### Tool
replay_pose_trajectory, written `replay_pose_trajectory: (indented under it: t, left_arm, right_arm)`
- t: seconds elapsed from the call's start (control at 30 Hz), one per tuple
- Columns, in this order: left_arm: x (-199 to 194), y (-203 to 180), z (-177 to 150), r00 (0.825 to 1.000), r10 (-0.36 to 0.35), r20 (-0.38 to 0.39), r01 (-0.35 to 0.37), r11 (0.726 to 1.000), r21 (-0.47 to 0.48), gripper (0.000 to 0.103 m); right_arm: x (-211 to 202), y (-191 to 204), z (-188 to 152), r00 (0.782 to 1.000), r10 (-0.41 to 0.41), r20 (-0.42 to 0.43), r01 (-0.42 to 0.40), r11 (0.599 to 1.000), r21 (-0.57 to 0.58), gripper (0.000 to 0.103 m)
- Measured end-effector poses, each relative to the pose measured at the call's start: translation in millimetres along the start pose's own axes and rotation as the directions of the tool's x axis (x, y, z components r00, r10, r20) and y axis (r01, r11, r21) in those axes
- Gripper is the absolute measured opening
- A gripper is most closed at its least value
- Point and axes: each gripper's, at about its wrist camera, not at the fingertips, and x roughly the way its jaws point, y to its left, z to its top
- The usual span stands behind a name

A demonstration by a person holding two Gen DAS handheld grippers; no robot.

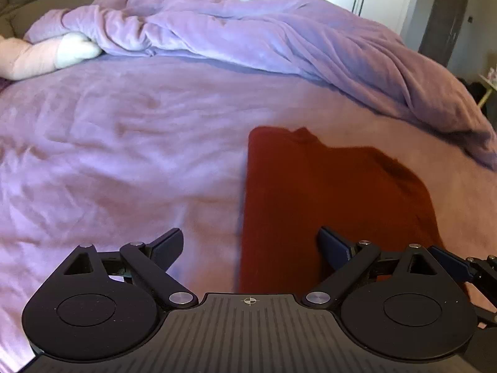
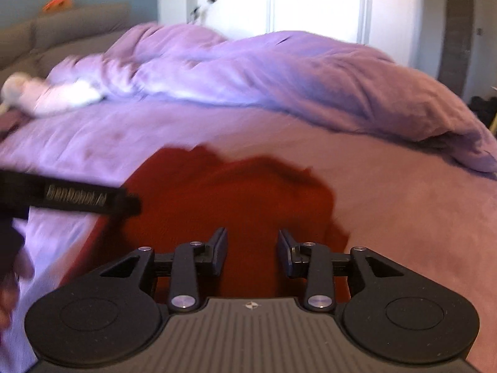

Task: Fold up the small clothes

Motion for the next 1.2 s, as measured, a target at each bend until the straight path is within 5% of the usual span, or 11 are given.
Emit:
replay_pose_trajectory:
  t: [0.37, 0.7, 0.93, 1.03, 1.13, 1.2]
  left_arm:
    - [-8, 3, -9, 0.999, 0.042, -0.014, -0.041, 0.997, 0.061, 0.101]
    - [-20, 8, 10, 0.998, 0.061, -0.017, -0.061, 0.998, 0.003, 0.1]
    - [4, 3, 28, 0.996, 0.086, -0.037, -0.086, 0.996, 0.003, 0.1]
    - [18, 3, 24, 0.994, 0.095, -0.058, -0.093, 0.995, 0.034, 0.101]
    - [8, 12, 21, 0.995, 0.084, -0.047, -0.083, 0.996, 0.026, 0.1]
    - [-4, 19, 14, 0.996, 0.079, -0.041, -0.078, 0.997, 0.021, 0.1]
  right_arm:
    - [2, 21, -14, 0.997, -0.014, -0.081, 0.004, 0.994, -0.114, 0.036]
    - [-4, -5, 14, 0.993, 0.06, -0.101, -0.056, 0.998, 0.041, 0.044]
    - [34, -5, 59, 0.995, 0.019, -0.102, -0.013, 0.998, 0.06, 0.045]
    - [72, -4, 62, 0.982, 0.024, -0.186, -0.014, 0.999, 0.051, 0.053]
    - [96, -7, 56, 0.977, -0.04, -0.209, 0.042, 0.999, 0.008, 0.074]
    - [93, -9, 59, 0.974, -0.05, -0.219, 0.059, 0.998, 0.036, 0.072]
